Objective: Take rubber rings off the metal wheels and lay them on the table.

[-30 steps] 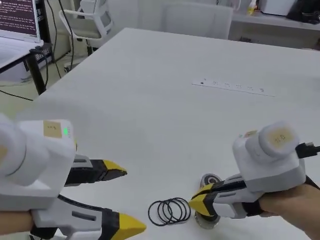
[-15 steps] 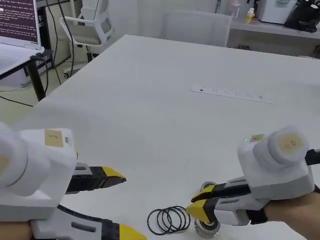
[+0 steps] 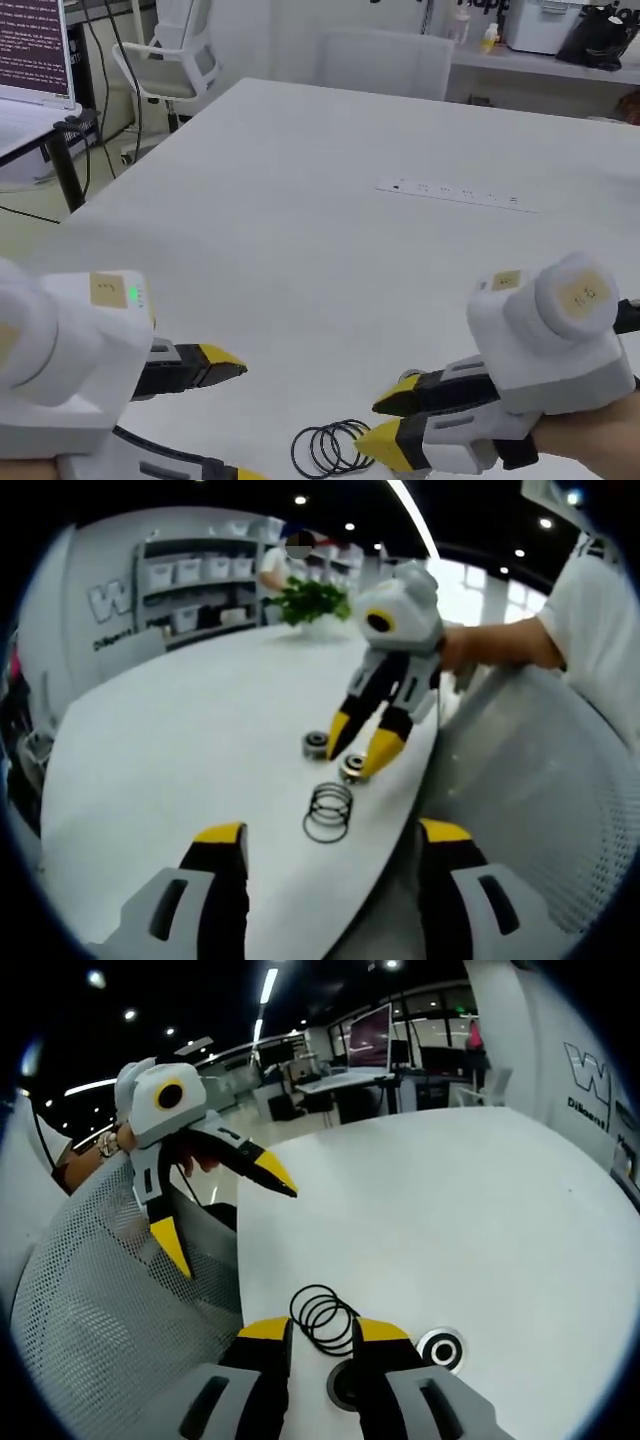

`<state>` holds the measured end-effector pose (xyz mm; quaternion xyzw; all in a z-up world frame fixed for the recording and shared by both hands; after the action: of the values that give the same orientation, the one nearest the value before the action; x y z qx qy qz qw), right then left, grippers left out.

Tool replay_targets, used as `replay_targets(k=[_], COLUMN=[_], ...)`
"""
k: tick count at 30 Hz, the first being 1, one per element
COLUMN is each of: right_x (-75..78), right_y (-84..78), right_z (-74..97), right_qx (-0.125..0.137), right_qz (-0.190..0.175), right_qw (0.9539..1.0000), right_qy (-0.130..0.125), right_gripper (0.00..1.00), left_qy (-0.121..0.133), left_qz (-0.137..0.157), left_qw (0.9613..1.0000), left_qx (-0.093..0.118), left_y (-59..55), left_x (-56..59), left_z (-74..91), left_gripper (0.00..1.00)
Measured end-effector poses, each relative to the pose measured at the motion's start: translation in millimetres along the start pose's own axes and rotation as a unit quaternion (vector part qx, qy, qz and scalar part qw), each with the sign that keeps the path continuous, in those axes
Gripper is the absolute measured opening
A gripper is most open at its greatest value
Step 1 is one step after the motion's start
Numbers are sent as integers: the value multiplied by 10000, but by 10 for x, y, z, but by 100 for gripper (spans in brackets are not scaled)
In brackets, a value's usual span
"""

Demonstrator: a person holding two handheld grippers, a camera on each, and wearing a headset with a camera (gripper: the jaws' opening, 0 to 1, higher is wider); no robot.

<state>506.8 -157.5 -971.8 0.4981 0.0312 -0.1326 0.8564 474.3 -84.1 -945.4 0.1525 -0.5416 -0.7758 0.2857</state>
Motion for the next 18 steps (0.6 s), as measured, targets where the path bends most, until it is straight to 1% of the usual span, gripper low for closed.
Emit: replay_targets(k=[3,5,10,14,16,18], right_x=[-34,-70,-123,-144,-156,-146], right_y=[11,7,70,186,261,347], right_z=[11,22,77,130,170,225], right_qx=[-14,-39,-12,155,290,447], right_qz=[72,26,106,72,60,67], right_qw=[9999,9999,9996,9994,9990,9986], right_qy=[75,159,248,312,329,287], right_gripper=[27,31,36,46,49,52], left_qy=[4,-3,-22,-43,-31,0], left_qz=[-10,1,-4,-28,17,55], left_qw=[10000,10000,10000,10000,10000,10000], left_qx=[-23,-34,-8,-43,15,71], left_y=[-8,-14,0,-12,6,24], left_x=[-6,-5,-4,4,4,-5], left_z=[0,-1,-10,-10,-12,-8], left_gripper=[71,71,75,76,76,76])
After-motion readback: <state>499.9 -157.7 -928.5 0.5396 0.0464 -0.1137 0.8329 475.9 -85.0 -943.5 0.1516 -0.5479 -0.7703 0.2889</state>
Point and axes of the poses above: the centre of the closed fingertips' face, and the gripper's own axes: z roughly backward along the fingers, x roughly to its right, y roughly out of its top, the point moved 1 cm from there along z, roughly backward along the fingers, and after that the axes turned 12 degrees about x, right-handed, at the moved point
